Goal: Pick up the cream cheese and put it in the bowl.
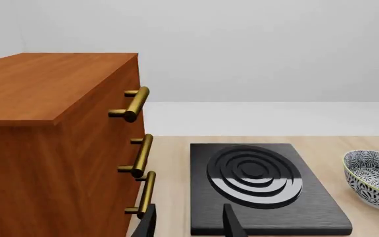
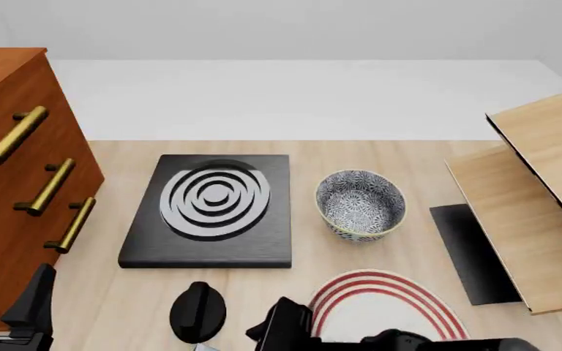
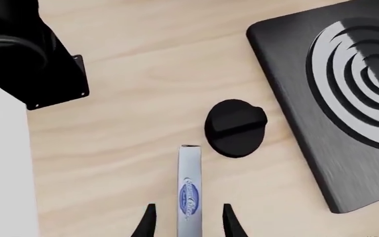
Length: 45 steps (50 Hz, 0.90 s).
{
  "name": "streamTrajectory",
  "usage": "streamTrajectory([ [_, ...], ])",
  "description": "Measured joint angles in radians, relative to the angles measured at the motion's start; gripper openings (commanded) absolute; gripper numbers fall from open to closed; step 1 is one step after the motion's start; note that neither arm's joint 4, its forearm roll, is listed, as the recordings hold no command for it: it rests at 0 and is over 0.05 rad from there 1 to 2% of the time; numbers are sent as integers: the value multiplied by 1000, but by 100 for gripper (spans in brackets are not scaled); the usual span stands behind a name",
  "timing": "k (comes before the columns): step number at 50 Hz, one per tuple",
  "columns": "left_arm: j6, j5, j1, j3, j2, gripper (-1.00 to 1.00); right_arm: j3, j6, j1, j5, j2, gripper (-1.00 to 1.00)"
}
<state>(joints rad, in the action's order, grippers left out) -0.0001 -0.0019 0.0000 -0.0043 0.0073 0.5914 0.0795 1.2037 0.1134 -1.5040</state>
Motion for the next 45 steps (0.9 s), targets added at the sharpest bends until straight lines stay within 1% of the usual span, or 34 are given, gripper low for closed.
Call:
streamTrajectory([
  [21, 0, 0, 0, 0, 0, 100, -16, -48, 10, 99, -148, 100],
  [37, 0, 0, 0, 0, 0, 100, -19, -67, 15, 144, -225, 100],
  [38, 0, 0, 0, 0, 0, 100, -19, -67, 14, 145, -227, -100],
  [45, 0, 0, 0, 0, 0, 100, -20, -58, 13, 149, -228, -100],
])
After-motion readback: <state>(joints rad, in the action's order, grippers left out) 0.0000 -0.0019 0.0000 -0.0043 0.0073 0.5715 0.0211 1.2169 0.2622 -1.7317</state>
